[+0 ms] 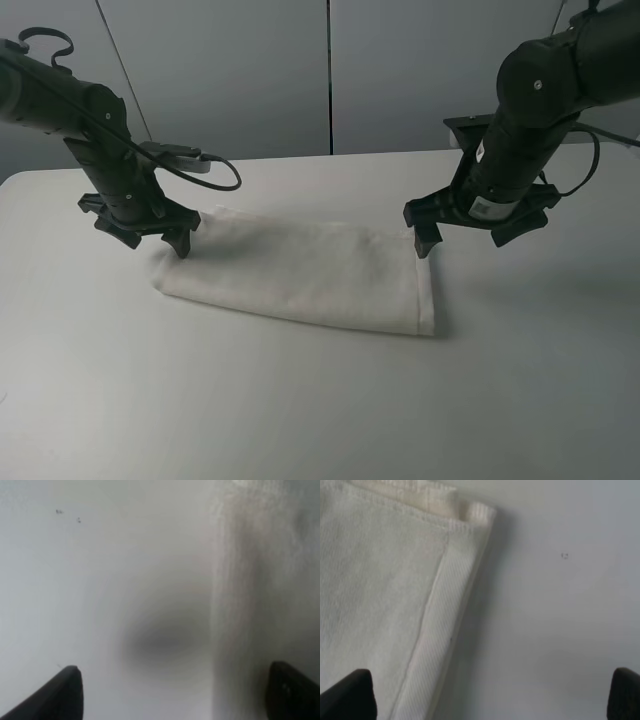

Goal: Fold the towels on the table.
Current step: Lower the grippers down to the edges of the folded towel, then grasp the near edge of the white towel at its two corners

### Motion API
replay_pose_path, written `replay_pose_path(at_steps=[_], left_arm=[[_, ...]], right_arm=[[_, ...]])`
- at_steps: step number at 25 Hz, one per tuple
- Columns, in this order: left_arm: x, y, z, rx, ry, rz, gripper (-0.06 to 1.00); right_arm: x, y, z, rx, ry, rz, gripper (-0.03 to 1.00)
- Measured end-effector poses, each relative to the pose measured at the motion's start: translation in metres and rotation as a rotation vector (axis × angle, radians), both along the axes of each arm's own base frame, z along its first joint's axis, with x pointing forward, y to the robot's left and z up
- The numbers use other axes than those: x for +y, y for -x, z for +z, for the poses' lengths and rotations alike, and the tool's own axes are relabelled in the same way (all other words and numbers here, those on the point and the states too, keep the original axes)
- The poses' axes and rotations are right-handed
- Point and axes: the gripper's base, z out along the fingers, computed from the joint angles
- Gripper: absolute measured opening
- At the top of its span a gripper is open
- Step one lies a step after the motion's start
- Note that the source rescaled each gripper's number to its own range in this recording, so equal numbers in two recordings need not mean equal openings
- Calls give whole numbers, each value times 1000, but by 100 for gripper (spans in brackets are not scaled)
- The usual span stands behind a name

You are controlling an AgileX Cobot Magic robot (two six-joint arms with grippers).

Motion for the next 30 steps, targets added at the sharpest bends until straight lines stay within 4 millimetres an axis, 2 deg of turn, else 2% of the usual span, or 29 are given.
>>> replay_pose_path(at_steps=[6, 11, 16, 24, 30], left_arm=[[10, -2, -1, 3, -1, 20, 96], [10, -2, -15, 36, -10, 11, 96], [9, -4, -14, 30, -9, 11, 96], [9, -7, -14, 34, -12, 11, 96], [9, -7, -13, 32, -13, 9, 96]], right_arm=[[1, -1, 0, -10, -11, -3, 100], [2, -1, 0, -14, -29, -13, 100], [4, -4, -2, -26, -37, -12, 100], [11, -14, -44, 87, -16, -22, 100], [20, -24, -56, 122, -58, -33, 100]])
